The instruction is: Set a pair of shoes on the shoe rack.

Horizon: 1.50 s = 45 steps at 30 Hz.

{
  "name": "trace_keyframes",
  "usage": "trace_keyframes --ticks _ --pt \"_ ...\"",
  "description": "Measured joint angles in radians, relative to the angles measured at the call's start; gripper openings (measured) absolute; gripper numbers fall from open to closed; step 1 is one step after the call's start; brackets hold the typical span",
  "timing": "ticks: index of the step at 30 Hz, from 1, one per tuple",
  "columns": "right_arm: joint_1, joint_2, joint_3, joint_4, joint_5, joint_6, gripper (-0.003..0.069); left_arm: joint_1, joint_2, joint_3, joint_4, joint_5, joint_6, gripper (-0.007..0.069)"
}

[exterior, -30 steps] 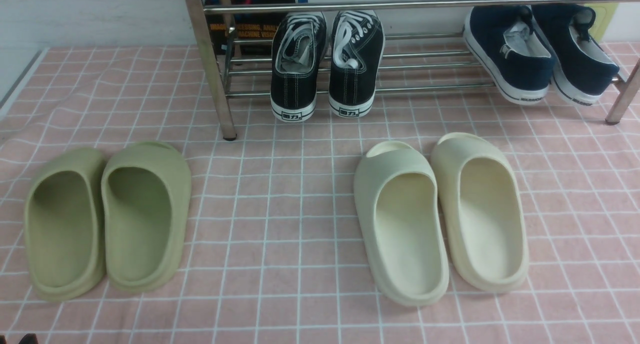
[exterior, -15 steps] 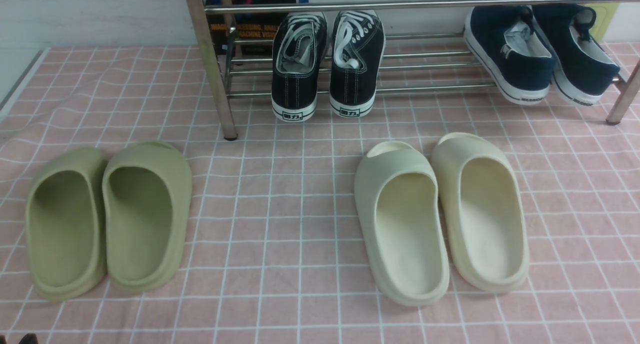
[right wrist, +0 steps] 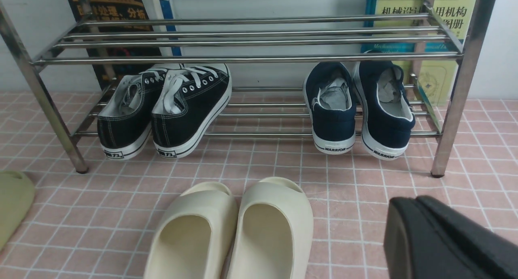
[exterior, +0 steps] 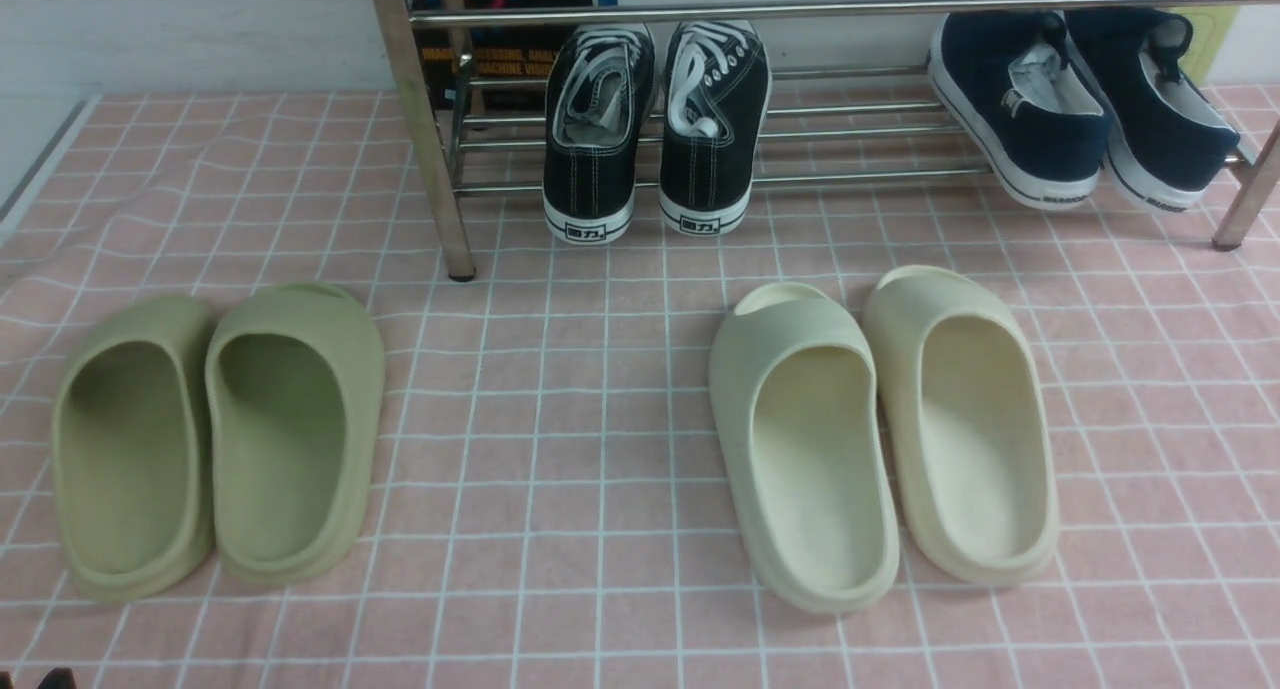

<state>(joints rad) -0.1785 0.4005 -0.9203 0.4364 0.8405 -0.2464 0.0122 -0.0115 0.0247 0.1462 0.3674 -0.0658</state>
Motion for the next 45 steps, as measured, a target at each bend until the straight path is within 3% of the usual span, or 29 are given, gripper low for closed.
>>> trace_keyframes --ticks 10,12,17,20,26,45 --pt "0.003 -0.025 0.198 0.006 -0.221 0.002 -0.0011 0.000 0.000 0.000 0.000 0.000 0.000 0.0239" --pt "0.012 -0.046 0.261 -0.040 -0.265 0.028 -0.0011 0.000 0.000 0.000 0.000 0.000 0.000 0.0239" --pt "0.061 -0.145 0.507 -0.303 -0.390 0.313 -0.0011 0.000 0.000 0.000 0.000 0.000 0.000 0.0239" --pt "0.064 -0.203 0.618 -0.383 -0.474 0.391 -0.0011 0.000 0.000 0.000 0.000 0.000 0.000 0.0239" --pt "0.064 -0.347 0.868 -0.421 -0.652 0.339 -0.0012 0.000 0.000 0.000 0.000 0.000 0.000 0.0239" --pt "0.163 -0.410 0.938 -0.470 -0.480 0.312 -0.0011 0.000 0.000 0.000 0.000 0.000 0.000 0.0239"
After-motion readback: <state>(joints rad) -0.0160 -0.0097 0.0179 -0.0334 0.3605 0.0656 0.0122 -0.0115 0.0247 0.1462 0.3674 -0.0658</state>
